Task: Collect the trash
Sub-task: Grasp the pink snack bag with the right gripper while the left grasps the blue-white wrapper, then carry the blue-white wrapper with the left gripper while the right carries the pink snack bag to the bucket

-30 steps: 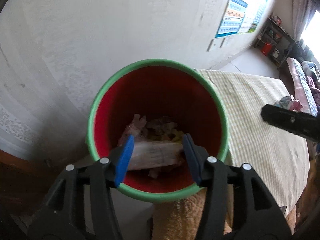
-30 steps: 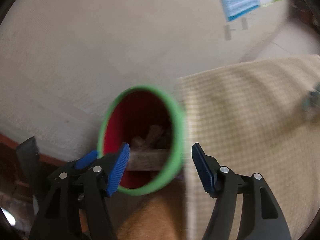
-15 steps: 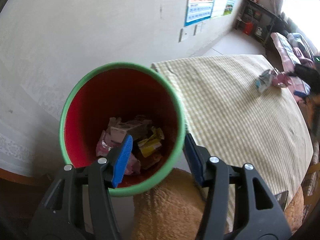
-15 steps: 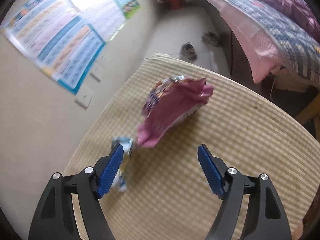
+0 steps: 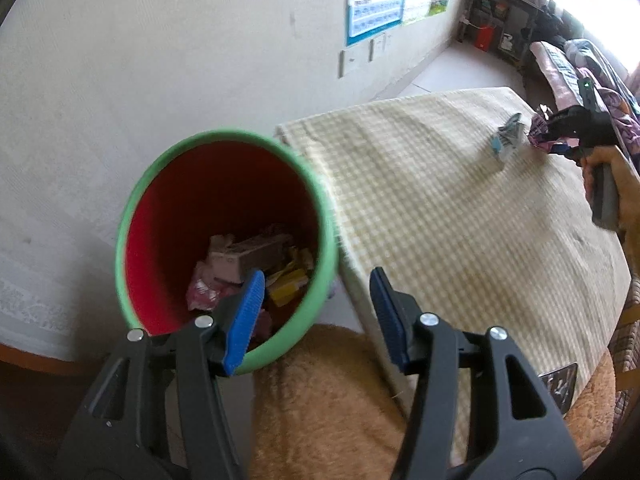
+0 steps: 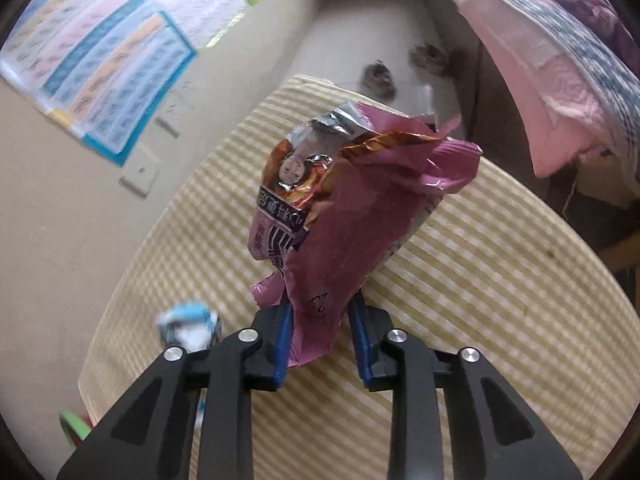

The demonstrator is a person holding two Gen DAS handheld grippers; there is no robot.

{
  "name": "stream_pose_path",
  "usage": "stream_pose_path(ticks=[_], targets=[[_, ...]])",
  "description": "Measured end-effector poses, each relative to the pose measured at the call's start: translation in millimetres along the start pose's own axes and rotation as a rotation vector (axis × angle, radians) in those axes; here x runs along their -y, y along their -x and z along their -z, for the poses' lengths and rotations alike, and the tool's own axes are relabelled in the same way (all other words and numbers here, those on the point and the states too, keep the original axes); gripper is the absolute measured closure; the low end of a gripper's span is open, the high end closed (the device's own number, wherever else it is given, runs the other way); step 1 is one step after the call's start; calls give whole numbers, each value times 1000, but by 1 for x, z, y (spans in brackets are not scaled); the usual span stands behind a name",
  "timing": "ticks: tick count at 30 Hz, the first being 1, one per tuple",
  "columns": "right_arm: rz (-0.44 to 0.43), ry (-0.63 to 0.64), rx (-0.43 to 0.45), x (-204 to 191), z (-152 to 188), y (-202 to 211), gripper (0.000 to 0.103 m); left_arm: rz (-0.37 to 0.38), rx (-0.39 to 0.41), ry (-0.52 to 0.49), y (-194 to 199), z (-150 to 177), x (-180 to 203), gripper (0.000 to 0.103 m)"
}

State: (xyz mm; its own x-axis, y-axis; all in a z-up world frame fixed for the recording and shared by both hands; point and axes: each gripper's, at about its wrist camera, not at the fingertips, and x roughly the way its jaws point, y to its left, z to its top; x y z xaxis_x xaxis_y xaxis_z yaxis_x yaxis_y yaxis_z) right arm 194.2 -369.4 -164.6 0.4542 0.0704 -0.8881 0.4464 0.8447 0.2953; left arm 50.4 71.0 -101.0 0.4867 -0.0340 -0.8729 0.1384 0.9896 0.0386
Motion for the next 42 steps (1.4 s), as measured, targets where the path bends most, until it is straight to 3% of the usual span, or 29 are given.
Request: stream_pose_path(ticks=[4, 7, 14, 17, 20, 22, 24, 26, 32, 42], targets=[[-64, 73, 39, 10, 35, 38, 78, 58, 17, -81, -7, -18, 39, 51], [-105, 124, 21, 20, 81, 65, 78, 131, 57, -168, -14, -40, 86, 51], [-112, 146, 10, 34, 163, 107, 77, 240, 130, -285, -45, -91, 178, 46], [-133, 127, -7, 41, 182, 117, 77, 227, 107, -336, -71, -109, 212, 46], [-146, 109, -21, 47, 193, 121, 77, 214, 28, -304, -99, -124, 231, 46], [-153, 103, -22, 50, 194, 124, 77, 209, -34, -256, -117, -130, 236, 57], [-155, 104, -16, 50, 193, 127, 77, 206, -82, -224, -127, -132, 237, 79], [-154, 104, -6, 51, 193, 131, 77, 197, -102, -214, -129, -130, 235, 95], [-148, 95, -5, 56, 191, 132, 77, 178, -68, -233, -114, -115, 221, 99], [-147, 106, 14, 48, 184, 140, 77, 221, -36, -186, -70, -87, 188, 99]])
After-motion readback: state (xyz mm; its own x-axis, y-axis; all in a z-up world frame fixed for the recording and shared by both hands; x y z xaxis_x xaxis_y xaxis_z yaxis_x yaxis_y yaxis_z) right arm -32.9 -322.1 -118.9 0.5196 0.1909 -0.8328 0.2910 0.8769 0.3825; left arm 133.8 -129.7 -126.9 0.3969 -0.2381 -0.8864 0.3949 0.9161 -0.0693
